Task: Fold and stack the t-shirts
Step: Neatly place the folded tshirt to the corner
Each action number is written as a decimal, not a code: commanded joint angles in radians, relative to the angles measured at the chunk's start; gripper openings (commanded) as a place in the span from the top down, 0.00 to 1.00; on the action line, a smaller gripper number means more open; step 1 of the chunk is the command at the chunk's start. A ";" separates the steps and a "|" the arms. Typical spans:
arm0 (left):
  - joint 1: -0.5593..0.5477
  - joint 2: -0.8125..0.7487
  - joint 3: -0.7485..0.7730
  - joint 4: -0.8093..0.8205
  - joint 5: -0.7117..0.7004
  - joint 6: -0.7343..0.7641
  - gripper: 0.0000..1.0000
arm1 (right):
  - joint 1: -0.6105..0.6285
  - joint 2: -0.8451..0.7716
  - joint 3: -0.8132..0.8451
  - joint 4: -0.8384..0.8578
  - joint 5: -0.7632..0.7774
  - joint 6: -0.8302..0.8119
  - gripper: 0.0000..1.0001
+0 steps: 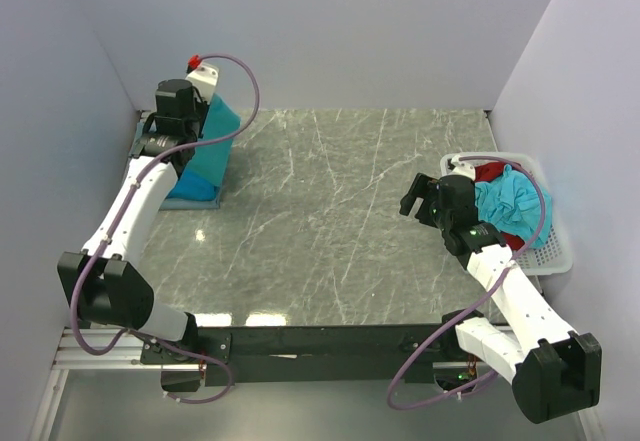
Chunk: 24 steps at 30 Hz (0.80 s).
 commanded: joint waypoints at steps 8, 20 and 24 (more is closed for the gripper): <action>0.076 0.044 -0.036 0.087 -0.028 -0.020 1.00 | -0.003 0.001 -0.005 0.029 0.010 -0.002 0.08; 0.160 0.133 -0.045 0.135 -0.025 -0.022 1.00 | -0.001 -0.002 0.000 0.015 0.007 -0.007 0.08; 0.194 0.161 -0.048 0.159 -0.006 -0.026 1.00 | -0.001 -0.002 0.000 0.013 0.013 -0.005 0.08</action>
